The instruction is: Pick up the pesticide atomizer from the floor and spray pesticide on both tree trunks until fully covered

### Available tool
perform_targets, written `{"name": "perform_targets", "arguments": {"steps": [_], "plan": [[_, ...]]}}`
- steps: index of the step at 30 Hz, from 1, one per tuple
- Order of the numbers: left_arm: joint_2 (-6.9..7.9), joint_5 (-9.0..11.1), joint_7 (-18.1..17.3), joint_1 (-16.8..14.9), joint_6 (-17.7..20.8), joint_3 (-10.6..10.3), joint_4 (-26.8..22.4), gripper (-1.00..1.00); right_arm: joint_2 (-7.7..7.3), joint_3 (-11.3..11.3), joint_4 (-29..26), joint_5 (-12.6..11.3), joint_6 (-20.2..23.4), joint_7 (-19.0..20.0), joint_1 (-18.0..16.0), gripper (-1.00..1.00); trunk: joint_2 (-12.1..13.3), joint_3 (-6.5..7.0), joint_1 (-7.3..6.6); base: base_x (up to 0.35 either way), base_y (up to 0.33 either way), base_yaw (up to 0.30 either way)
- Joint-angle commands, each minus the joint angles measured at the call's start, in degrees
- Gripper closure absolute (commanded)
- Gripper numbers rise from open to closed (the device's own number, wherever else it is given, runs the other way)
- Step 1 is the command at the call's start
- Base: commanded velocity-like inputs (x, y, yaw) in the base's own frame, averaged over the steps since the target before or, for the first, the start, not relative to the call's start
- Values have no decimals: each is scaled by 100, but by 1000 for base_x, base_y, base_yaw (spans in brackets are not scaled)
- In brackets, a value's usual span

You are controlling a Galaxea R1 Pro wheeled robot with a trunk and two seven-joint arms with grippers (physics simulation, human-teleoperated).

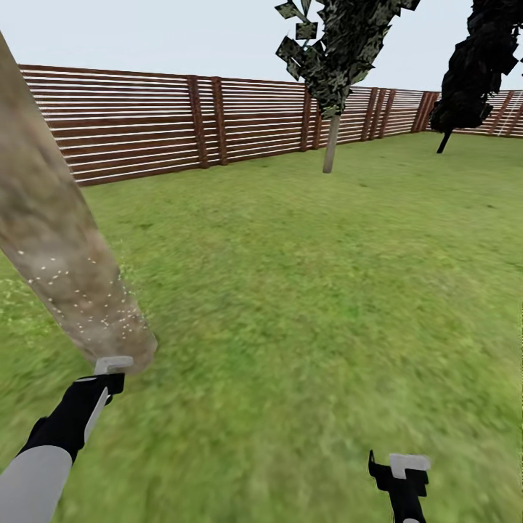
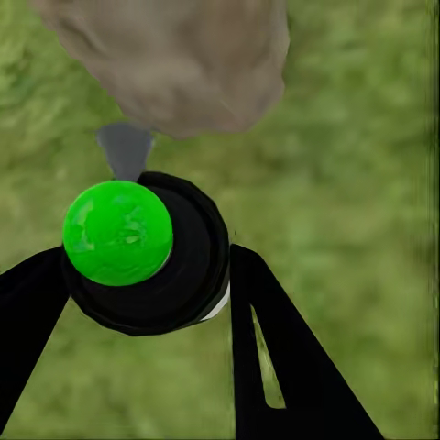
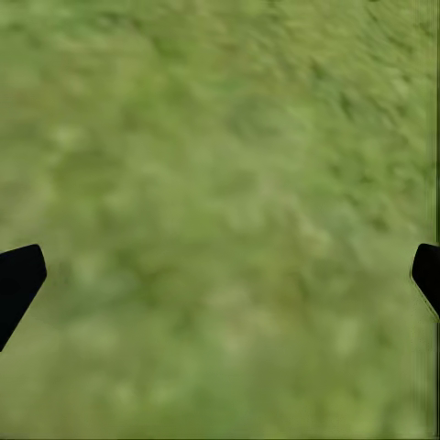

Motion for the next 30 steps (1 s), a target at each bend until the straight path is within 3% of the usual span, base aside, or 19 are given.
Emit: {"name": "perform_targets", "arguments": {"steps": [1,5,13,15,16,19,20,21,22,24,25,26,27,28,30], "plan": [[0,-3,0,0,0,-2,0,100,1,0,0,0,0,0,0,-100,0,0,0,120,-251,0],[0,-3,0,0,-1,1,0,100,6,0,0,0,0,0,0,-100,0,0,0,17,-257,37],[15,10,-91,0,-16,-3,50,100,7,0,0,0,0,0,0,-100,0,0,0,-319,-39,116],[17,12,-238,37,-173,-6,71,100,6,0,0,0,0,-1,0,-100,0,0,0,-346,0,1],[19,7,-498,107,-367,-13,70,100,2,0,0,0,0,-1,0,-100,0,0,0,-346,0,0],[135,-40,-1903,368,-704,-21,66,100,1,0,4,3,11,27,0,-100,0,0,0,-346,0,0],[231,-60,-2413,473,-868,-45,72,100,7,1,6,10,14,43,0,-100,0,0,0,-346,0,0],[431,-78,-3144,538,-1100,-78,76,100,21,83,5,44,16,150,-2,-100,0,0,0,-346,0,0],[646,-163,-3821,555,-1210,-95,74,100,36,432,-12,250,17,464,-5,-100,0,0,0,-346,0,0],[880,-646,-4730,542,-1282,-102,71,100,52,1129,-88,746,99,1054,-10,-100,0,0,0,-346,0,0],[918,-979,-5045,537,-1303,-103,71,100,58,1254,-129,841,221,1229,-41,-100,0,0,0,-346,0,0],[955,-1710,-5636,533,-1460,-101,62,100,72,1390,-184,948,496,1783,-198,-100,0,0,0,-346,0,0],[954,-2441,-6326,539,-1901,-103,66,100,104,1460,-274,1031,659,2981,-531,-100,0,0,0,-342,0,0],[944,-2756,-6676,549,-2110,-101,68,100,112,1477,-403,1085,698,3767,-694,-100,0,0,0,-339,0,0],[891,-3140,-7249,562,-2301,-117,74,100,135,1488,-931,1143,727,5168,-840,-100,0,0,0,-337,0,0]]}}
